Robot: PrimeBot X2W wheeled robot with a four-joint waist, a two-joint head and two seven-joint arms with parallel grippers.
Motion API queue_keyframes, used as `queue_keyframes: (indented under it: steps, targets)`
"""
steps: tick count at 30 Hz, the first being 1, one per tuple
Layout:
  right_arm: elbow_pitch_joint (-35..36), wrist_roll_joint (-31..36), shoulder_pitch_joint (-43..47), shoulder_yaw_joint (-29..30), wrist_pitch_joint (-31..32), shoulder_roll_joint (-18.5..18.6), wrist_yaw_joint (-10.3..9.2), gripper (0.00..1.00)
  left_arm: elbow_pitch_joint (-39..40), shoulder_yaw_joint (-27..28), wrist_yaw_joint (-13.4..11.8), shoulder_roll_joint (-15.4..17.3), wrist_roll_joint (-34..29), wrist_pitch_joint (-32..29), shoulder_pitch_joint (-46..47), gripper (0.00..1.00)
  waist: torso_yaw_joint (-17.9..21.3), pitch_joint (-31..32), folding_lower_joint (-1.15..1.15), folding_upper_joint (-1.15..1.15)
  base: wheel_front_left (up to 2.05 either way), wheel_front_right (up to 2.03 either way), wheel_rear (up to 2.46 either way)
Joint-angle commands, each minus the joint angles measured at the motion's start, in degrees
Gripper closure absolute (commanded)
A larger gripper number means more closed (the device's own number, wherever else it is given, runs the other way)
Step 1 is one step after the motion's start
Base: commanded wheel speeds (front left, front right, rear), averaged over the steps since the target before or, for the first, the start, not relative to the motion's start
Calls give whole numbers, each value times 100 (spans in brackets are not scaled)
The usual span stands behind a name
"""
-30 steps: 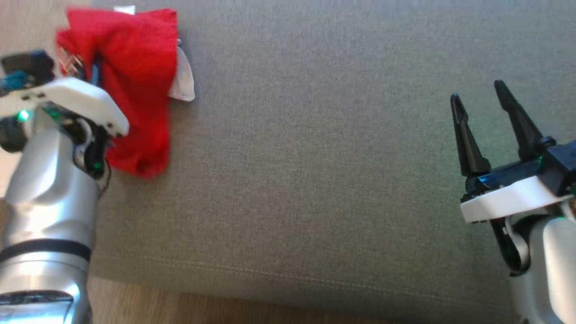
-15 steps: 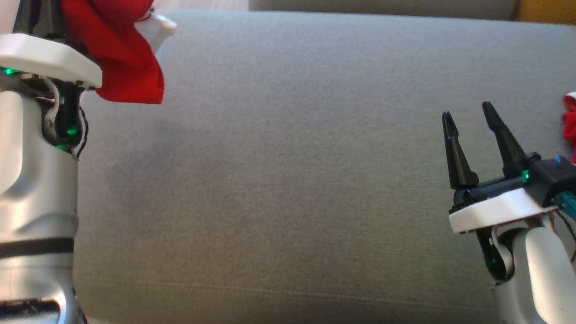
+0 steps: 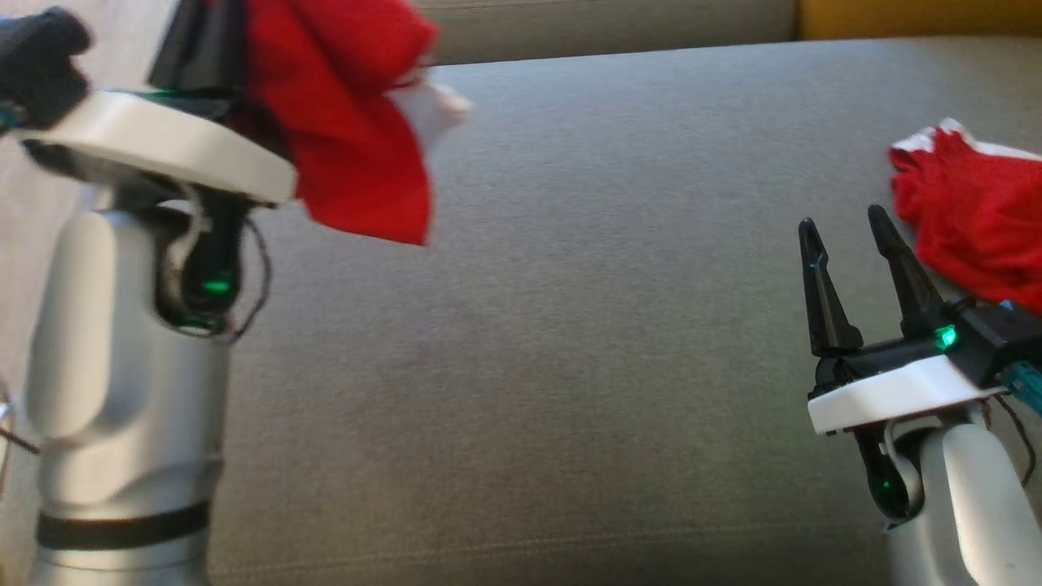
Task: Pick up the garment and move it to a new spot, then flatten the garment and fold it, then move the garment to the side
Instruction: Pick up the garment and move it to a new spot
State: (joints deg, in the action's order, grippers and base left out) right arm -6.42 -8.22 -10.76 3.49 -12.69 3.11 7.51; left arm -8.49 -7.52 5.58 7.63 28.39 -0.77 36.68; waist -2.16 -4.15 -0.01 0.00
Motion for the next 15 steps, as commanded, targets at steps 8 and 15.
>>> queue_keyframes:
  steps: [8, 15]
  targets:
    - [136, -194, -434, -224, -142, -23, -2, 0, 618, -526, -21, -178, -132, -229, 171, 100, 727, -227, 1, 0, 0, 0, 0]
    - [148, -318, -577, -376, -186, -23, -2, 0, -96, -1203, -40, -377, -397, 211, 129, 100, 1231, -452, 1, 0, 0, 0, 0]
